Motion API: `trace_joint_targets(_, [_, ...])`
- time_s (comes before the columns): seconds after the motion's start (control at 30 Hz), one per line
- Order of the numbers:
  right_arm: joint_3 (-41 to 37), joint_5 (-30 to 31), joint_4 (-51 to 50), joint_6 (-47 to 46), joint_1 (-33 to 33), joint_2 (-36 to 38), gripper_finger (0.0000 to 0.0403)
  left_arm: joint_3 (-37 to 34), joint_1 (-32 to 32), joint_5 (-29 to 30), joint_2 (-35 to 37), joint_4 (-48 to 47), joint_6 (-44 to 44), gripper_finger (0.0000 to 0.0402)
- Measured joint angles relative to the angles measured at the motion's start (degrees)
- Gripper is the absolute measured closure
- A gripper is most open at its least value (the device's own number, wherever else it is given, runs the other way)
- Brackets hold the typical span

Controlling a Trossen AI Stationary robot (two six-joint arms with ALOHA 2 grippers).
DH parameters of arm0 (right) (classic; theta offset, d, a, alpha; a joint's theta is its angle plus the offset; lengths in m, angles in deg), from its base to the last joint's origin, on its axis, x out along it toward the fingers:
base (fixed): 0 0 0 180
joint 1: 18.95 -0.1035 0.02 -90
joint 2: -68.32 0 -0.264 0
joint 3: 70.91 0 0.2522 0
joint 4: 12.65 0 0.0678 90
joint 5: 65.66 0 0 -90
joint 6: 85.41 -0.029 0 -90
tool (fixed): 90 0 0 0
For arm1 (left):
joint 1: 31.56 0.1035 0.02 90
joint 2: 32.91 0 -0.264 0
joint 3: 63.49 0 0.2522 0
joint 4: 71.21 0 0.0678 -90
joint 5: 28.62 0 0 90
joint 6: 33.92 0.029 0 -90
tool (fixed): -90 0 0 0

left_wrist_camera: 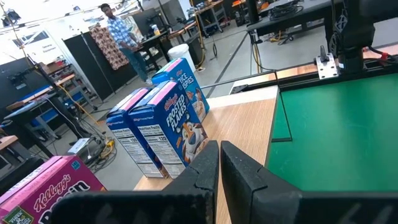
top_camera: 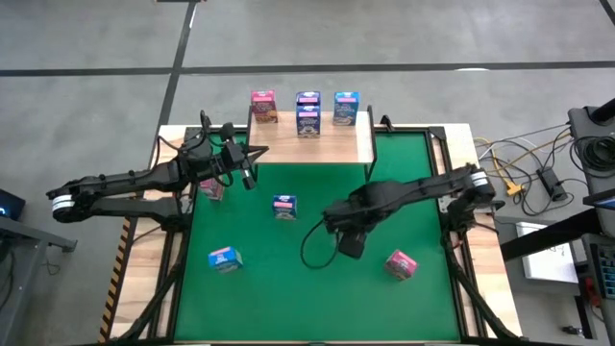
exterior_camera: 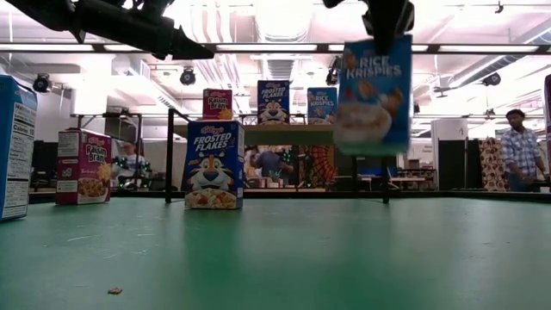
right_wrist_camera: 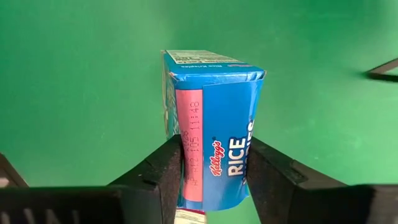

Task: Stack cereal on shelf
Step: Put the right light blue cereal box on the shelf aligned with the other light blue cereal box

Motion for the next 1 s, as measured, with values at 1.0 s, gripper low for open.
trace_joint_targets(1.0, [27.9,18.1,-4.3,67.0,28.7,-4.4,0.0269,0.0,0.0,-0.2,0.0,0.0,-0.5,0.0401])
